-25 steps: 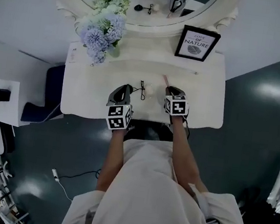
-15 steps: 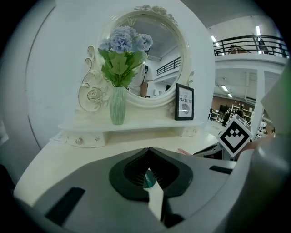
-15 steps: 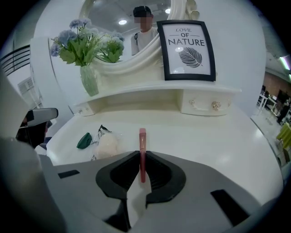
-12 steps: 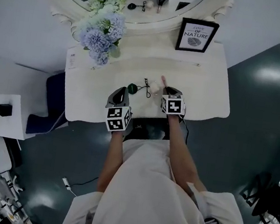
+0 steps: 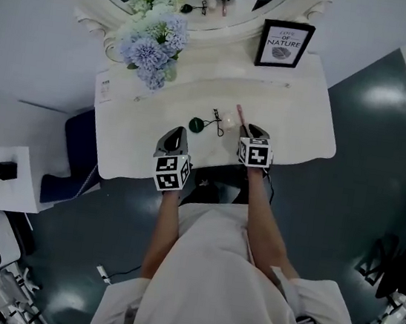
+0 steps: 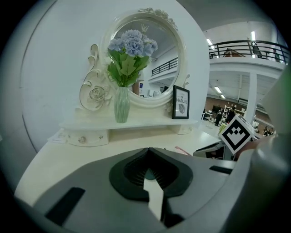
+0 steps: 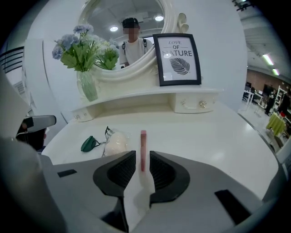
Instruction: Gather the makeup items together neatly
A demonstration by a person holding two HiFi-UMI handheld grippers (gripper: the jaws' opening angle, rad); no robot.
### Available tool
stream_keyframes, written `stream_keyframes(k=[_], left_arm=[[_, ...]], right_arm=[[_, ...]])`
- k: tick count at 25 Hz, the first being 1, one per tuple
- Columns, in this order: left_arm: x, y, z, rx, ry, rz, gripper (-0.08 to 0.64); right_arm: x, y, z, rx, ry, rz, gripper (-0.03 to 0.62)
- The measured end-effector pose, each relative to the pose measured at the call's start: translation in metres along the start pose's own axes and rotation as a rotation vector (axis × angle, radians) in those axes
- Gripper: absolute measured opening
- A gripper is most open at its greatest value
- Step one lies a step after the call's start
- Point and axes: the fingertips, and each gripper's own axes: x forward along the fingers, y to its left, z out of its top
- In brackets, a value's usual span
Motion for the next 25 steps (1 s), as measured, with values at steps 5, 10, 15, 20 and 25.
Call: stream_keyframes(k=[5,10,15,20,25], left_arm=[[-0.012,-0.011,-0.007,-0.001,0.010,-0.040,0.014],[-0.021,-0.025,-0.015,-0.022,0.022,-0.052,0.015],[-0.030,-0.045,-0.021,-0.030,0.012,-0.038,0.014],[-0.044,-0.068,-0.029,-0.038,-0.014,-0.007,0.014],[-0.059,-0.095,-0.039,-0.045,-0.026,0.019,0.014]], right_arm=[[-0.026,0.007,-0.005,0.014,-0.037,-0.001,0.126],[-0.048,0.015,-0.004,0.000,-0.075,0.031,0.126],[-0.062,0.022,-0.010,-0.036,-0.093,0.093,0.127],[-0.081,0.021,-0.019,-0.072,-0.113,0.145,0.126],[-0.103,0.014,-0.025,-0.107,-0.136,0.186,0.126]])
